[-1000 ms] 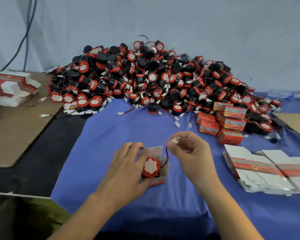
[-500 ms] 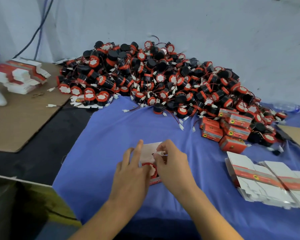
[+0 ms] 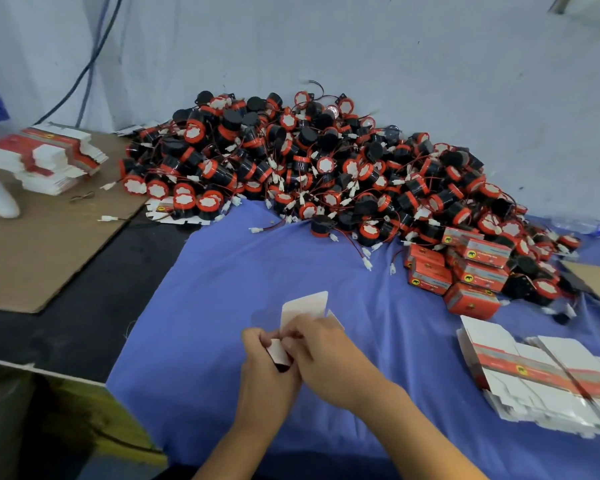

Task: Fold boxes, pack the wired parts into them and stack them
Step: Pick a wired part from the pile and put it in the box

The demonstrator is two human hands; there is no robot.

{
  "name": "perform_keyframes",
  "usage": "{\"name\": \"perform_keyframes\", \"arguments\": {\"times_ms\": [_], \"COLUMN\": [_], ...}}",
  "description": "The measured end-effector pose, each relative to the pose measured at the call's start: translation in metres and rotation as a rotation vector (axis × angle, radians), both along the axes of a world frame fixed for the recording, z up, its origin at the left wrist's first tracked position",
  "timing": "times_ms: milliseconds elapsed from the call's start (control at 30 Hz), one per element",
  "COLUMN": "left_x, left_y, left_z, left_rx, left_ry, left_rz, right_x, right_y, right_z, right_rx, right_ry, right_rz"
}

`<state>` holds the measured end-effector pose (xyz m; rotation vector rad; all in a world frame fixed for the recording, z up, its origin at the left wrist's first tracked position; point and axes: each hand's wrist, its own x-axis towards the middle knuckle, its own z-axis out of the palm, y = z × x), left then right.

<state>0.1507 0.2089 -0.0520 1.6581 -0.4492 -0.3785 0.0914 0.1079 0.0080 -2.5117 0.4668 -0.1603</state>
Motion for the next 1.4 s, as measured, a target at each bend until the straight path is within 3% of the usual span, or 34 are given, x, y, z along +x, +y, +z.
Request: {"name": "perform_keyframes", "arguments": {"times_ms": [100, 367, 533, 700, 833, 1100, 1400], "left_x": [0.005, 0.005, 0.008, 0.014, 0.015, 0.016, 0.018], "left_y": [-0.001, -0.006, 0.0, 0.003, 0.003, 0.004, 0.004], "left_z": [-0.004, -0.008, -0.011, -0.015, -0.016, -0.019, -0.024], "left_rx": [-0.051, -0.026, -0.021, -0.042, -0.056, -0.073, -0.046], "left_ry": [0.037, -0.037, -0.031, -0.073, -0.118, -0.132, -0.112], "left_rz": [-0.055, -0.094, -0.196, -0.254, -0.275, -0.271, -0.278], "right_x": [0.003, 0.003, 0.003, 0.005, 0.006, -0.008, -0.004], "right_y": [-0.004, -0.01, -0.014, -0.013, -0.009, -0.017, -0.011], "right_z": [0.001, 0.02, 0.022, 0.023, 0.024, 0.028, 0.018], "right_rx": [-0.038, 0.15, 0.02, -0.275, -0.329, -0.071, -0.258], "right_ry": [0.054, 0.131, 0.219, 0.346, 0.388, 0.284, 0.256], "right_rz": [0.075, 0.064, -0.03, 0.016, 0.0, -0.012, -0.054]}}
